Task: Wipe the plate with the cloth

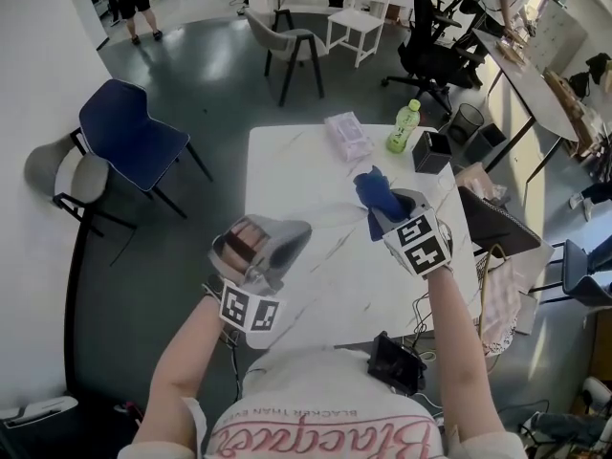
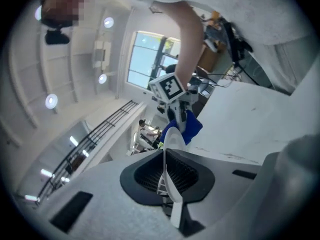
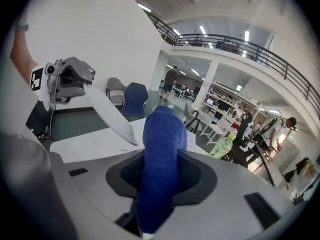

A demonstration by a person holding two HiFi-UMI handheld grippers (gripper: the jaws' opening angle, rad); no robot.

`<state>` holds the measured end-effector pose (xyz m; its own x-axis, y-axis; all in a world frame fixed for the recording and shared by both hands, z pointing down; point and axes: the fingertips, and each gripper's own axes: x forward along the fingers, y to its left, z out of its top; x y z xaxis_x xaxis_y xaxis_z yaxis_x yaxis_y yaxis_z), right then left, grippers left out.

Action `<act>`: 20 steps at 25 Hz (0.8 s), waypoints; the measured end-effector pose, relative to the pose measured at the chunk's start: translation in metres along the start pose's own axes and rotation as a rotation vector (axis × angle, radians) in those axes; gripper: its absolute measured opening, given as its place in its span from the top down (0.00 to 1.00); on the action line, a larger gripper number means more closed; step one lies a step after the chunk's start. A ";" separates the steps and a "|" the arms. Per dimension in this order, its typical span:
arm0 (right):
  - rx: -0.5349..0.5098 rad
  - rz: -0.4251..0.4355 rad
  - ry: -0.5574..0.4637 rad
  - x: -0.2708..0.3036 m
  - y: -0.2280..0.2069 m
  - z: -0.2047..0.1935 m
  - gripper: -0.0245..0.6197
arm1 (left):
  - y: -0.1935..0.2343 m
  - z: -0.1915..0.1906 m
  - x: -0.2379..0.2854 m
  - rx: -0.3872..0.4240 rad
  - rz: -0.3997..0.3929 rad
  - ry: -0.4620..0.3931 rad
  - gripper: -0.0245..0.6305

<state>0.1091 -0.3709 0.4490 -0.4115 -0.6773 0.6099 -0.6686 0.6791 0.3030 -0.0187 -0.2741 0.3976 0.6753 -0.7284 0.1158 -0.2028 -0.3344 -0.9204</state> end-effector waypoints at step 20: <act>0.281 -0.029 -0.310 -0.060 0.025 0.052 0.77 | 0.021 -0.073 0.007 -1.574 0.147 0.035 0.94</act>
<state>0.0846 -0.3277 0.3822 -0.5286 -0.7771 0.3417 -0.8078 0.5842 0.0789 -0.0698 -0.3302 0.4068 0.5728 -0.8145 0.0924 -0.7800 -0.5069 0.3669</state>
